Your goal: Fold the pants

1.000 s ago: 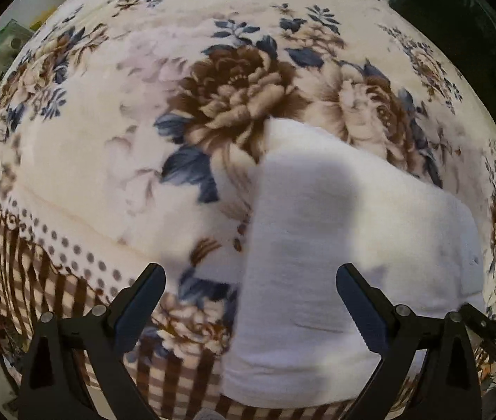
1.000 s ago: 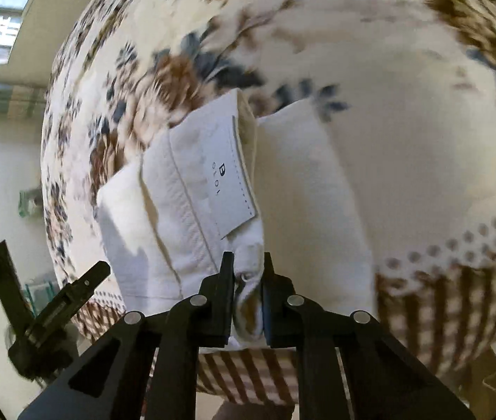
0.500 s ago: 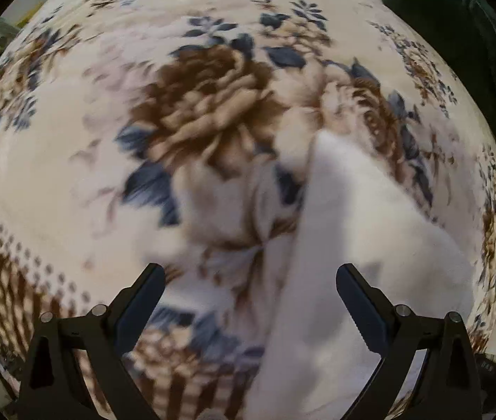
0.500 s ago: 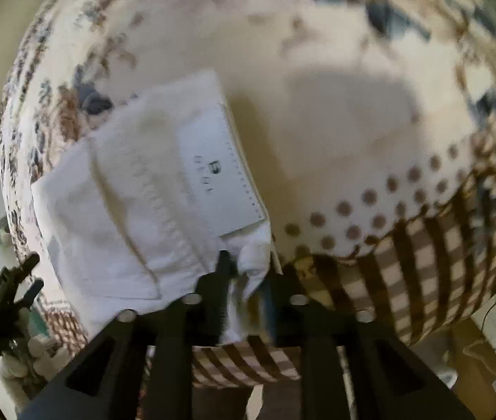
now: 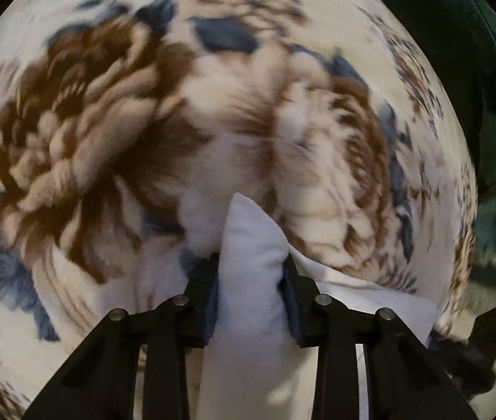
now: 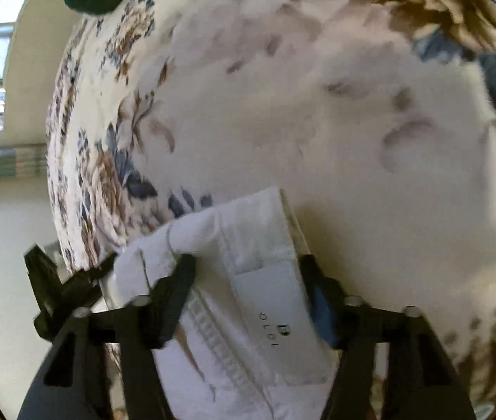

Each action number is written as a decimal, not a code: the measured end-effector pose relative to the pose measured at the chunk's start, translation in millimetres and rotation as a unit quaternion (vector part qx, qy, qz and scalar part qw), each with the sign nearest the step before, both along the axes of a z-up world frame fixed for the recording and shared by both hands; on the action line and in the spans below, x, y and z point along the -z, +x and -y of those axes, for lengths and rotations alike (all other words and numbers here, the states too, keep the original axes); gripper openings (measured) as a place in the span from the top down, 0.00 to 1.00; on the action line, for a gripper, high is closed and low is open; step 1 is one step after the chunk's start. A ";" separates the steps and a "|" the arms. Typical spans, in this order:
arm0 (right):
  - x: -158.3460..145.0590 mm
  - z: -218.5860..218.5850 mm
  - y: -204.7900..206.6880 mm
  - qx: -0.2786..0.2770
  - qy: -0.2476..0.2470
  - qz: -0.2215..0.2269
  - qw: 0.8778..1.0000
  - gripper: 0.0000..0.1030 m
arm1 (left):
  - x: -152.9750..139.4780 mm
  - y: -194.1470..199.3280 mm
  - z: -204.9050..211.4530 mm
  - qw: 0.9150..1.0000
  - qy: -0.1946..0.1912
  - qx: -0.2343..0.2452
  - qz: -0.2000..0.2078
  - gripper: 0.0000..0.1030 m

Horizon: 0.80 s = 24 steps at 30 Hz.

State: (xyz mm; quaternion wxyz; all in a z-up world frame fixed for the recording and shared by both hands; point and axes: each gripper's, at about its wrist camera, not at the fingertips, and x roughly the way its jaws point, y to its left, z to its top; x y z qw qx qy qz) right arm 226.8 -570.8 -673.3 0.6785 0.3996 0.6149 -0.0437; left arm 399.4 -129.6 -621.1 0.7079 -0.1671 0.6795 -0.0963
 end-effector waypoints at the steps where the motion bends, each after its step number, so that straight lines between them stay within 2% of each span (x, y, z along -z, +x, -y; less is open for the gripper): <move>1: 4.7 -6.5 5.3 -0.011 -0.018 -0.005 1.000 0.82 | 3.6 1.6 -2.7 1.000 -0.006 -0.004 -0.004 0.72; 3: 11.9 -9.2 7.9 0.000 -0.022 -0.023 0.999 0.82 | 6.7 5.0 -0.4 1.000 -0.003 0.004 -0.002 0.72; 6: 6.8 -11.6 14.9 -0.011 -0.014 -0.032 0.999 0.77 | -8.4 3.3 7.5 1.000 0.016 0.025 0.005 0.69; 7: 4.9 -9.8 14.0 -0.009 -0.006 -0.034 0.999 0.70 | -16.0 1.5 7.5 1.000 0.014 0.026 0.010 0.67; 9: -8.8 -0.6 0.5 0.011 0.013 -0.036 0.999 0.52 | -35.9 -7.1 2.5 0.999 0.006 0.020 0.029 0.52; 10: -18.1 4.7 -11.0 0.026 0.017 -0.030 0.999 0.39 | -43.3 -11.7 -1.0 0.999 0.003 0.015 0.040 0.21; 11: -29.3 12.3 -26.5 0.042 0.021 -0.024 0.999 0.35 | -51.9 -19.5 -5.6 0.999 -0.005 0.011 0.053 0.00; 14: -42.9 16.5 -73.2 0.085 0.048 -0.018 0.995 0.35 | -66.0 -42.7 -18.1 0.998 -0.028 -0.001 0.056 0.00; 16: -38.2 8.5 -103.7 0.113 0.081 -0.033 0.990 0.35 | -61.8 -62.8 -24.8 0.999 -0.031 -0.007 0.035 0.00; 19: -15.5 -16.3 -130.8 0.130 0.147 -0.041 0.980 0.31 | -41.3 -88.7 -28.5 0.999 -0.048 -0.014 -0.006 0.00; 22: 15.5 -40.1 -134.6 0.130 0.194 -0.041 0.971 0.31 | -13.7 -109.1 -26.1 0.996 -0.067 -0.021 -0.049 0.00; 24: 38.3 -56.2 -126.3 0.134 0.217 -0.033 0.966 0.28 | -6.4 -116.7 -23.6 0.995 -0.075 -0.021 -0.054 0.00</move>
